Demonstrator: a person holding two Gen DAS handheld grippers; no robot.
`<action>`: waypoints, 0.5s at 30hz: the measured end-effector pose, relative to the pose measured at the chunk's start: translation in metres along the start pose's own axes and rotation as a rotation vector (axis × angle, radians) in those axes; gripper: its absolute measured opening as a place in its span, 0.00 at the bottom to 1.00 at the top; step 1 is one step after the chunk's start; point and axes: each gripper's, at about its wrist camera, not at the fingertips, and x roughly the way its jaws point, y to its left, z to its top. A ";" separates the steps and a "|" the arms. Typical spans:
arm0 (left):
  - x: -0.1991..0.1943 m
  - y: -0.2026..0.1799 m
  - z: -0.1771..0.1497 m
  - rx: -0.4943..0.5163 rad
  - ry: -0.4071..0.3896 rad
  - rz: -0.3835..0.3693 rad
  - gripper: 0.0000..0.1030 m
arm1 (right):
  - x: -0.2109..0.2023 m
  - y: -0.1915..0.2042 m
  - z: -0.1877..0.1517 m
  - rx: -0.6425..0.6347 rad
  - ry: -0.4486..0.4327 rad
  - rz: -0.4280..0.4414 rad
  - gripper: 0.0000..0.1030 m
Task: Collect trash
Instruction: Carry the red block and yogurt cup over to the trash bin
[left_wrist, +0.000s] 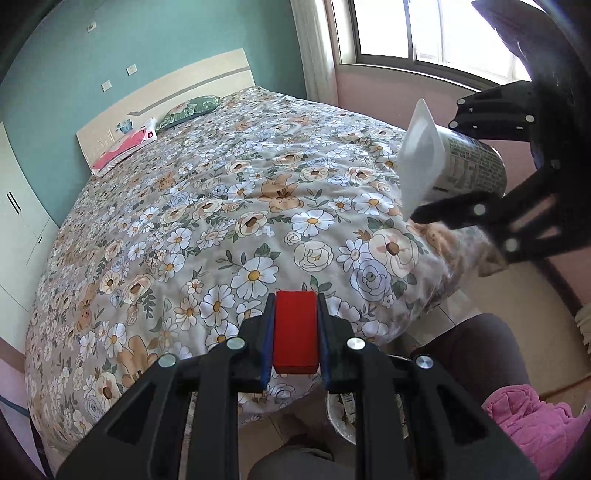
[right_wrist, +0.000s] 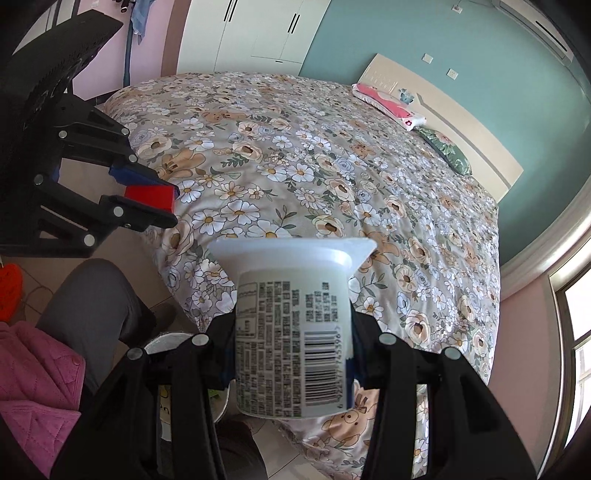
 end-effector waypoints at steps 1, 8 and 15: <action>0.002 -0.002 -0.005 -0.002 0.006 -0.004 0.21 | 0.003 0.005 -0.005 0.004 0.009 0.011 0.46; 0.023 -0.016 -0.039 0.004 0.060 -0.044 0.21 | 0.028 0.029 -0.037 0.014 0.057 0.062 0.46; 0.060 -0.031 -0.075 -0.015 0.136 -0.101 0.21 | 0.061 0.054 -0.071 0.016 0.116 0.119 0.46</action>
